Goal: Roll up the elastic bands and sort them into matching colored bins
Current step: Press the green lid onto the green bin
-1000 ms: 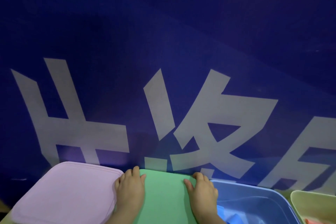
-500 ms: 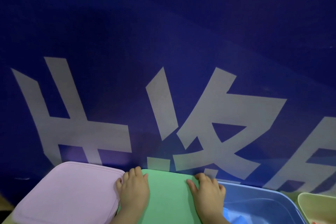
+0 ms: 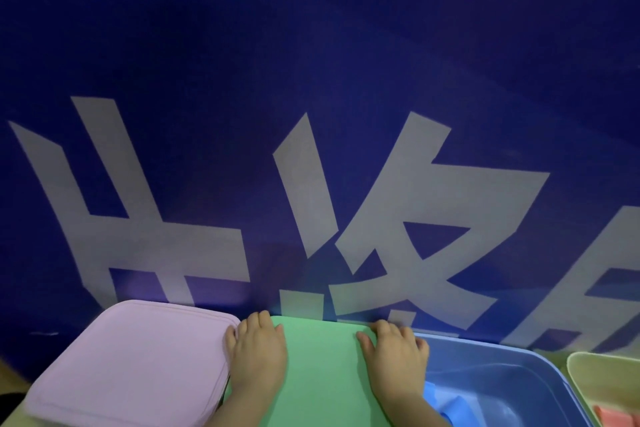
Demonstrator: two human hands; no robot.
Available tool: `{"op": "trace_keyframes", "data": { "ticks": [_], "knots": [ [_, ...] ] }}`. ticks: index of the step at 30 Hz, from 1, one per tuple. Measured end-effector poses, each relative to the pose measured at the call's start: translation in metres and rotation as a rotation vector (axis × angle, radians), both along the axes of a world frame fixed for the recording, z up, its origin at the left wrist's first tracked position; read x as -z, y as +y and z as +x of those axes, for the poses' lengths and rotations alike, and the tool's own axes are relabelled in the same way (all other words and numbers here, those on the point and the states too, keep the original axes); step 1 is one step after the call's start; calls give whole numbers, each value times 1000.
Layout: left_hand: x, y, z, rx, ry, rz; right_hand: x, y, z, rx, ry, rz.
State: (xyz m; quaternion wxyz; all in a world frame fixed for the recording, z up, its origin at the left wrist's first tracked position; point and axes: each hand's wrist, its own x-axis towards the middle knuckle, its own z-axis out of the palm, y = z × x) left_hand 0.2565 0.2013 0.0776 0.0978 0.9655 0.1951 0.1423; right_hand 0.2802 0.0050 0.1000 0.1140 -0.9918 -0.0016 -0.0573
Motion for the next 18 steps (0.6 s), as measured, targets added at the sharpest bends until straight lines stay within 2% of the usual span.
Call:
{"op": "trace_keyframes", "data": {
  "ticks": [5, 7, 10, 14, 17, 18],
  "knots": [
    [-7, -2, -10, 17, -11, -33, 0, 4, -10, -13, -113, 46],
    [-8, -4, -17, 42, 41, -70, 3, 5, -19, -36, -123, 47],
    [-17, -13, -29, -2, 197, -102, 8, 6, -29, -60, -77, 14],
    [-19, -21, -45, 35, 162, -100, 16, 9, -40, -75, -25, 11],
    [-19, -24, -51, 60, 213, -11, 16, 11, -48, -84, 46, 51],
    [-22, -25, -54, 34, 231, -61, 17, 11, -49, -86, 72, 57]
  ]
}}
